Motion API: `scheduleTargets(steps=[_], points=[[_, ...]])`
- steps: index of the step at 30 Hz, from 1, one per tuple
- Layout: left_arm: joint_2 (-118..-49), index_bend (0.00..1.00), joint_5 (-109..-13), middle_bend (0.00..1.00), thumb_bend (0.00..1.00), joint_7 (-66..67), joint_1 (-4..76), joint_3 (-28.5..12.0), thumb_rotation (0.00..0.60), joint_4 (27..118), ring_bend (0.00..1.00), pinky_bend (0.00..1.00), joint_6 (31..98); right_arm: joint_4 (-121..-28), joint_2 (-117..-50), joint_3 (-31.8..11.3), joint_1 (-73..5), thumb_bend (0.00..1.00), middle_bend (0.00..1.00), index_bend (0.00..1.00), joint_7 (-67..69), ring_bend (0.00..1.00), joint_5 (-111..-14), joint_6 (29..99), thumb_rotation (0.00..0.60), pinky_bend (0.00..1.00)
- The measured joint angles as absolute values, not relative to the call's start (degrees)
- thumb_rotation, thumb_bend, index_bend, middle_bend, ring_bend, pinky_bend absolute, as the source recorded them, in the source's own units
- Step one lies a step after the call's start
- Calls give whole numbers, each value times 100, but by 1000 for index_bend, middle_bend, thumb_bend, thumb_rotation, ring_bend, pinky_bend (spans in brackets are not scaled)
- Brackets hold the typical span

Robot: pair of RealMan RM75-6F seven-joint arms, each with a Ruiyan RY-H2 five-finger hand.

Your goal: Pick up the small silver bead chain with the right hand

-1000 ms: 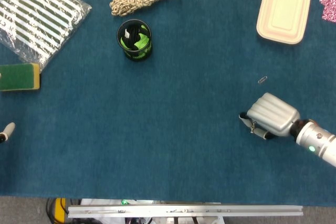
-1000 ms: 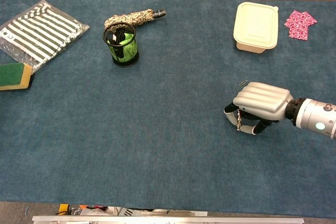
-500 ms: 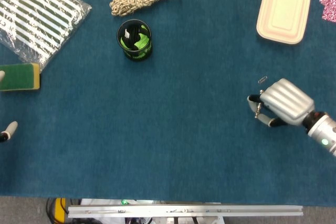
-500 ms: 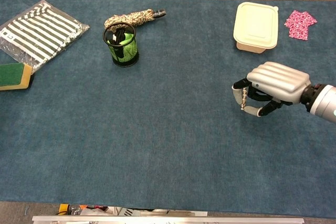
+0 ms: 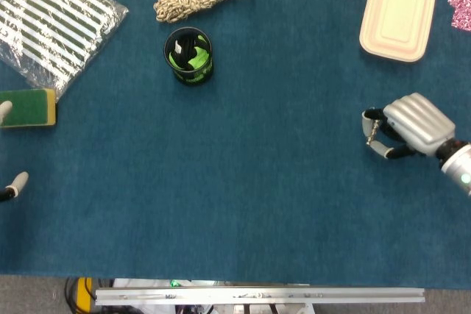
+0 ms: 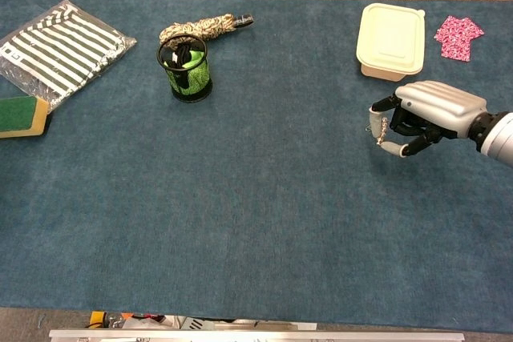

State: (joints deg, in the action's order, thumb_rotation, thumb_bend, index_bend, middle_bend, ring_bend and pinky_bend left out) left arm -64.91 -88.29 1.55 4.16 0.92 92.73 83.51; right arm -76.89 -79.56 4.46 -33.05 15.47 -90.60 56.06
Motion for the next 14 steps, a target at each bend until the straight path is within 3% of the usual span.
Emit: scheduleTargets(steps=[14], points=[[-6467,75,-8873,170,193,178,421,119,600,9338,100,77,8350,-7337,-8153,305,-3449,377,996,699,2303,1000,-8907,5304,600,996]])
